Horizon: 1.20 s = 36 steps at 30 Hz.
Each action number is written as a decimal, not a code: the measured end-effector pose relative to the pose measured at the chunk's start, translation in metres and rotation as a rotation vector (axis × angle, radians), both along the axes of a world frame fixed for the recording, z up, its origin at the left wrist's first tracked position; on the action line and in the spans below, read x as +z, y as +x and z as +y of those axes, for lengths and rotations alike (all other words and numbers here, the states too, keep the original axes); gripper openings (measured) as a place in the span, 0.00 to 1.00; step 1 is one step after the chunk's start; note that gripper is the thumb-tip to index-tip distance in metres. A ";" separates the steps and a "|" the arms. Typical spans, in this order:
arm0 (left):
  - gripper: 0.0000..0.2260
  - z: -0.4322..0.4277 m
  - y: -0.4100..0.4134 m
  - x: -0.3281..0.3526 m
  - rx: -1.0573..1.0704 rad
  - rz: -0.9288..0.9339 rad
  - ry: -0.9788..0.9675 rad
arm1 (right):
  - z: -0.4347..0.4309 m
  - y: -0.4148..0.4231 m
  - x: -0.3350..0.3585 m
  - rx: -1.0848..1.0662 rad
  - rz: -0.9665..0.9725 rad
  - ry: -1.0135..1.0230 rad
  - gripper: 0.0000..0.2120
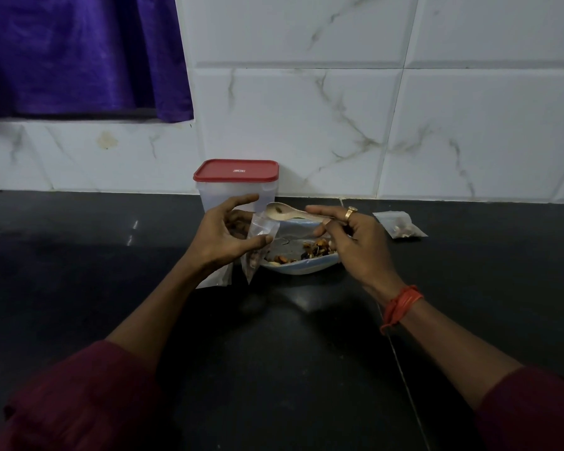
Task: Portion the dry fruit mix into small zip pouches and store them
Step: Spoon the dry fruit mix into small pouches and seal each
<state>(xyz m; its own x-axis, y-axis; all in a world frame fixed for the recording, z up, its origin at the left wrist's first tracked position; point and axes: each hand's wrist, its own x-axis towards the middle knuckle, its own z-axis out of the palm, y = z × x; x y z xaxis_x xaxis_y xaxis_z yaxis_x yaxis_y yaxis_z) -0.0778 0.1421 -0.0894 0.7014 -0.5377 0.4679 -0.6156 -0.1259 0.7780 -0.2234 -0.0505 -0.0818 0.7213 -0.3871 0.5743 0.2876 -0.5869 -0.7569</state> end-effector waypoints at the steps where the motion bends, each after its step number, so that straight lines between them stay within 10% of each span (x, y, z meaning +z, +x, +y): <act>1: 0.35 0.000 0.000 0.001 0.001 -0.001 -0.006 | -0.001 0.001 -0.001 -0.038 -0.002 0.033 0.16; 10: 0.35 -0.002 -0.005 0.005 -0.008 -0.028 -0.045 | -0.009 0.003 -0.008 -0.106 0.347 -0.156 0.12; 18: 0.35 -0.009 -0.013 0.005 -0.051 -0.069 -0.041 | -0.010 -0.006 0.006 -0.408 0.368 -1.078 0.26; 36: 0.34 -0.021 -0.026 0.006 -0.127 -0.070 -0.125 | 0.007 0.000 0.004 0.048 0.108 -0.025 0.02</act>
<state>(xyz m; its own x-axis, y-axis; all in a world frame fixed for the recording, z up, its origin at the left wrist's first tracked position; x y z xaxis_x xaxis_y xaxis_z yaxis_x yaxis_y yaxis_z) -0.1041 0.1216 -0.0835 0.5950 -0.5544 0.5819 -0.6737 0.0508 0.7373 -0.2239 -0.0437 -0.0777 0.7971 -0.3365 0.5014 0.2337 -0.5937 -0.7700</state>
